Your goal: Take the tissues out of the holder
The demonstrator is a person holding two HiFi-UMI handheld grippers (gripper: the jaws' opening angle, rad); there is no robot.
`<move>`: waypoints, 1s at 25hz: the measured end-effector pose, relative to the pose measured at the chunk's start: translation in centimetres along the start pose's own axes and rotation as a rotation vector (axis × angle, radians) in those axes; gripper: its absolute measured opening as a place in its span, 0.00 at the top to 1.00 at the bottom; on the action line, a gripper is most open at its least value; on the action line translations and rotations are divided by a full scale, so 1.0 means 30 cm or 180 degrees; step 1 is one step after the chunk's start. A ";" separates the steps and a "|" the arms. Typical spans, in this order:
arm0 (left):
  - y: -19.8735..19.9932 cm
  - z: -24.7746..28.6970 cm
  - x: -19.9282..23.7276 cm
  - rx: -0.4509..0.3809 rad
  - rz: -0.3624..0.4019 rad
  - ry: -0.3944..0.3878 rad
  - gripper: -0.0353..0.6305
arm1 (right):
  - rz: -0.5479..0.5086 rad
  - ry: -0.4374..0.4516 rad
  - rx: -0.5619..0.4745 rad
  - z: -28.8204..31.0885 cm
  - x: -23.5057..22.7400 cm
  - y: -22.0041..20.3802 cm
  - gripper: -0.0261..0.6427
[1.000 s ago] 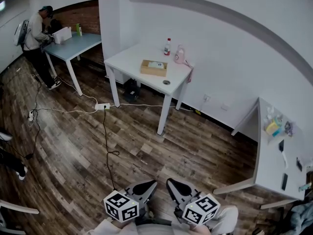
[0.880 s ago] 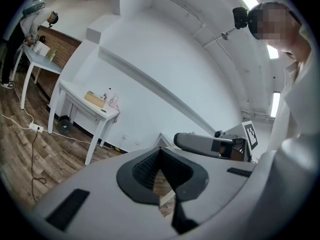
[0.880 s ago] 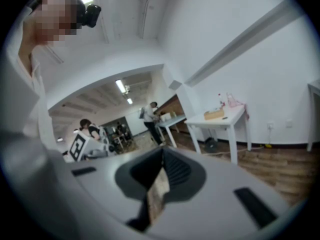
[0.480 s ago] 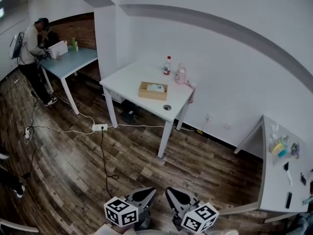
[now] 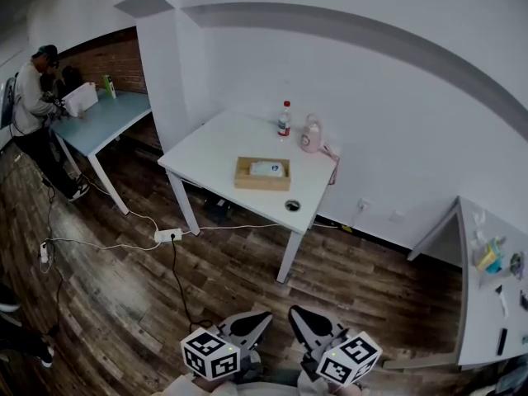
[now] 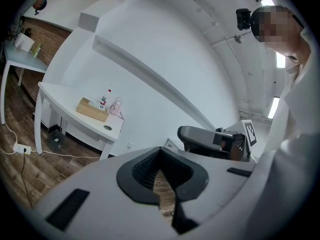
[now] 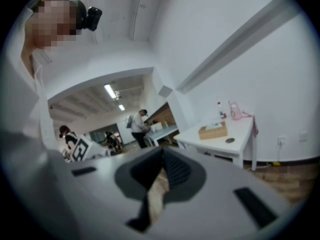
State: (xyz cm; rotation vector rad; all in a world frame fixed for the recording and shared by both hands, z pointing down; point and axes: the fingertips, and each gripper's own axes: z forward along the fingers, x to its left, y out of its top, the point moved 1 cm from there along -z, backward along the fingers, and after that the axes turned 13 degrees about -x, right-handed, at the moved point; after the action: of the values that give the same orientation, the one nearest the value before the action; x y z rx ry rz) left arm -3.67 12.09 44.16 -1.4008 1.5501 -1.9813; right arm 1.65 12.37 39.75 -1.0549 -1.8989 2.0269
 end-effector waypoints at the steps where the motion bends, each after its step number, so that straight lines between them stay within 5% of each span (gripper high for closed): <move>1: 0.005 0.014 0.022 0.0030 -0.0022 -0.0006 0.92 | 0.0027 -0.0007 -0.0004 0.021 -0.013 0.003 0.94; 8: 0.047 0.106 0.162 0.0123 -0.0090 0.0031 0.92 | 0.0123 -0.0107 0.0078 0.139 -0.130 0.002 0.94; 25: 0.363 0.559 0.595 -0.0219 0.0208 0.0229 0.92 | -0.0136 0.0113 0.0058 0.644 -0.566 0.187 0.94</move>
State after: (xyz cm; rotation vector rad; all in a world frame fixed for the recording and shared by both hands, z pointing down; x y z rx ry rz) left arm -2.87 -14.69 43.51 -1.2995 1.6880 -1.9780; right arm 4.63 -13.77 39.69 -1.0301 -1.8658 1.9853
